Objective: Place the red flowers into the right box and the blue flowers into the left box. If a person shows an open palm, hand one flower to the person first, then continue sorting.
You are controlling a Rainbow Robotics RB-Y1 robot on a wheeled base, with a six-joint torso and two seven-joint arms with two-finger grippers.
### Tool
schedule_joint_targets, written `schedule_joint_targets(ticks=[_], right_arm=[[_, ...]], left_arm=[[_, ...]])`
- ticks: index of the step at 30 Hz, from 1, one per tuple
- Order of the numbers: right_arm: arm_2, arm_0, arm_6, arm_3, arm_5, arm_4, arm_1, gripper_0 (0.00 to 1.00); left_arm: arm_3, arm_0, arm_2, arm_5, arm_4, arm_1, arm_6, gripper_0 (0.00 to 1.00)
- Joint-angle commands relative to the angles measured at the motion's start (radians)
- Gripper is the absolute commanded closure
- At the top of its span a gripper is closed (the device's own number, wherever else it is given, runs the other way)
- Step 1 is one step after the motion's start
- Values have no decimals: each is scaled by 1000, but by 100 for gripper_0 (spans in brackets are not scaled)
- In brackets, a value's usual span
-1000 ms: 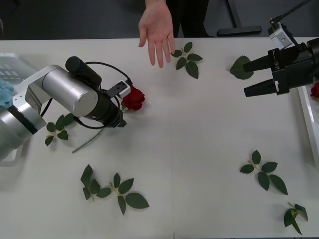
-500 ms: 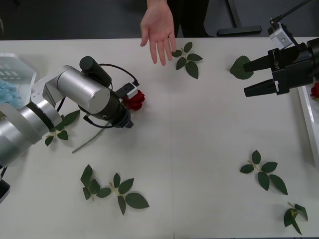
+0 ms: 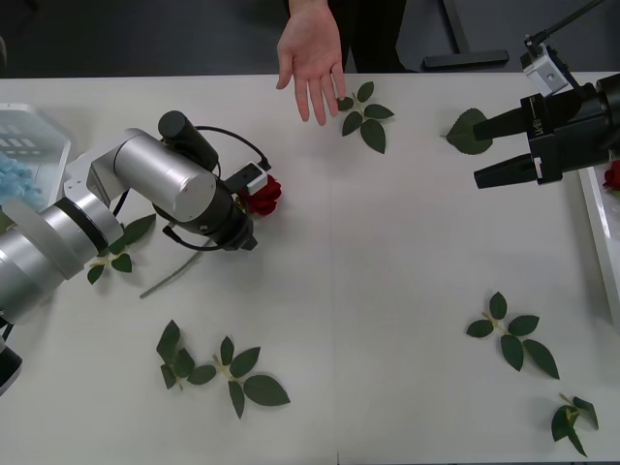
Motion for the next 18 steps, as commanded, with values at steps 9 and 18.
schedule_joint_targets(ticks=[9,18], right_arm=[[-17,-1,12,-8,-1,-4,-13,0],[-17,-1,12,-8,-1,-4,-13,0]], left_arm=[[11,-51,-11,-2,19,-18,47,84],[11,-51,-11,-4,10,-18,47,100]])
